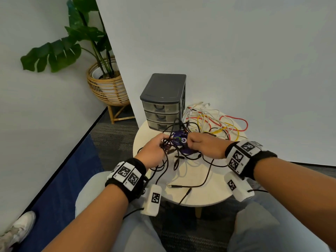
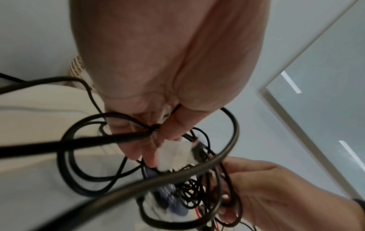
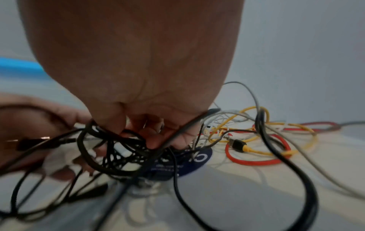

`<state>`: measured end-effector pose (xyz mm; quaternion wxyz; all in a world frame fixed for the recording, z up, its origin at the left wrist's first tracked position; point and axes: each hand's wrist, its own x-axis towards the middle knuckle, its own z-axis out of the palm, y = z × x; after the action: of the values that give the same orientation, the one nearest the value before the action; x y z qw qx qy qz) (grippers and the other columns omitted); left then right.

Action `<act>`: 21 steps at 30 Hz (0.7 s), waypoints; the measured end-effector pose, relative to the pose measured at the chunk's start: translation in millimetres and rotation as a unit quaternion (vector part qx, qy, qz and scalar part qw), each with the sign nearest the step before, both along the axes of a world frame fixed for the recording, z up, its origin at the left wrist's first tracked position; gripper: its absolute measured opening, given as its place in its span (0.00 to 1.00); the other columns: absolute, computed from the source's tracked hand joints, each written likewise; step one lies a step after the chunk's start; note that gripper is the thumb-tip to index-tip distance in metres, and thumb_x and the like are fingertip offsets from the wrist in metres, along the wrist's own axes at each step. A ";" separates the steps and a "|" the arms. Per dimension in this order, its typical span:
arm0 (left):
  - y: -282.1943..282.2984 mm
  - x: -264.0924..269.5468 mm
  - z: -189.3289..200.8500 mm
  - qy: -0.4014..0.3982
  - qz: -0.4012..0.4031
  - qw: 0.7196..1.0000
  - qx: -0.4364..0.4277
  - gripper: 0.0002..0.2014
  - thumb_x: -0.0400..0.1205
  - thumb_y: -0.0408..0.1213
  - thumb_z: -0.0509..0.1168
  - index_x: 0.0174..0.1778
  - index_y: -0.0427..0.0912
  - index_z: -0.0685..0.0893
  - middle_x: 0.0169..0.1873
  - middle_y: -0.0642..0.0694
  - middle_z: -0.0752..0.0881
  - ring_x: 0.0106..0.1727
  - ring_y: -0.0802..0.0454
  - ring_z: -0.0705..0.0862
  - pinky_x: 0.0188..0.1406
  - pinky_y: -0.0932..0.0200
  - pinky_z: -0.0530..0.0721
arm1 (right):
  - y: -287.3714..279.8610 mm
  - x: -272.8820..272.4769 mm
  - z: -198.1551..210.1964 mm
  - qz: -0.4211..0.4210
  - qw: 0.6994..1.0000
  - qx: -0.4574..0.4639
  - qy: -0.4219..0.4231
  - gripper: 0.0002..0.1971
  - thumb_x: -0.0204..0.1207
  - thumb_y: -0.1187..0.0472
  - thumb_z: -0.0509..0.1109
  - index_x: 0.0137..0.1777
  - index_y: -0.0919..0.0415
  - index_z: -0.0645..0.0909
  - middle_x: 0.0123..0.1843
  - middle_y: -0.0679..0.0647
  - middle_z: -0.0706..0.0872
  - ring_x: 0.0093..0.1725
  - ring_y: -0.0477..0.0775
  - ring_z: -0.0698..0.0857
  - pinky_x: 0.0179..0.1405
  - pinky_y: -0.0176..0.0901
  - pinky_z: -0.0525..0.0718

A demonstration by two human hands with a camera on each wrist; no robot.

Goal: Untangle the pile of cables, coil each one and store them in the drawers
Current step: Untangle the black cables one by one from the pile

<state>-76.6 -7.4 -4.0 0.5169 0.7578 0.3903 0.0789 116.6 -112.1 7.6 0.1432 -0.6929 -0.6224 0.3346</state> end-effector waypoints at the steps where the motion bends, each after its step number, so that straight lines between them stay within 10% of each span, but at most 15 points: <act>1: 2.1 -0.1 5.2 0.018 -0.005 1.000 0.019 0.17 0.87 0.26 0.64 0.69 0.47 0.81 0.53 0.47 0.87 0.52 0.50 0.85 0.59 0.48 0.86 | 0.3 0.2 2.3 -0.026 0.999 0.018 0.026 0.12 0.90 0.61 0.58 0.43 0.52 0.69 0.42 0.49 0.75 0.41 0.50 0.71 0.47 0.49 0.72; 7: 20.3 -3.9 37.9 0.136 -0.064 0.986 0.074 0.19 0.87 0.23 0.60 0.69 0.47 0.80 0.54 0.47 0.88 0.51 0.52 0.86 0.43 0.62 0.85 | 6.3 0.0 14.5 -0.233 0.940 0.208 0.134 0.12 0.91 0.59 0.55 0.43 0.53 0.69 0.37 0.55 0.80 0.37 0.53 0.76 0.42 0.50 0.76; 10: 26.3 -1.1 57.1 0.192 -0.092 0.969 0.122 0.22 0.86 0.23 0.57 0.71 0.49 0.81 0.64 0.44 0.86 0.62 0.48 0.85 0.56 0.55 0.84 | 11.9 -6.0 23.7 -0.257 0.922 0.226 0.180 0.11 0.90 0.59 0.55 0.45 0.55 0.72 0.38 0.58 0.85 0.41 0.58 0.82 0.50 0.50 0.79; 16: 10.4 25.4 92.3 0.044 -0.103 0.981 0.161 0.13 0.90 0.44 0.62 0.67 0.49 0.85 0.59 0.51 0.87 0.62 0.54 0.83 0.57 0.57 0.77 | 16.1 -13.8 50.7 -0.203 0.911 0.248 0.260 0.12 0.90 0.63 0.57 0.43 0.56 0.73 0.41 0.52 0.90 0.37 0.39 0.81 0.45 0.36 0.76; 21: -4.1 36.8 81.3 0.045 -0.145 0.980 0.128 0.15 0.91 0.44 0.59 0.55 0.41 0.90 0.57 0.45 0.89 0.62 0.48 0.84 0.65 0.53 0.77 | 21.0 -5.8 68.5 -0.297 0.789 0.292 0.452 0.11 0.90 0.59 0.56 0.45 0.50 0.73 0.41 0.51 0.87 0.36 0.46 0.76 0.33 0.40 0.70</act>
<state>-39.8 -11.4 77.3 0.4038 0.8690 0.2855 0.0180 110.8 -91.1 76.0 0.6961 -0.5385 -0.3176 0.3529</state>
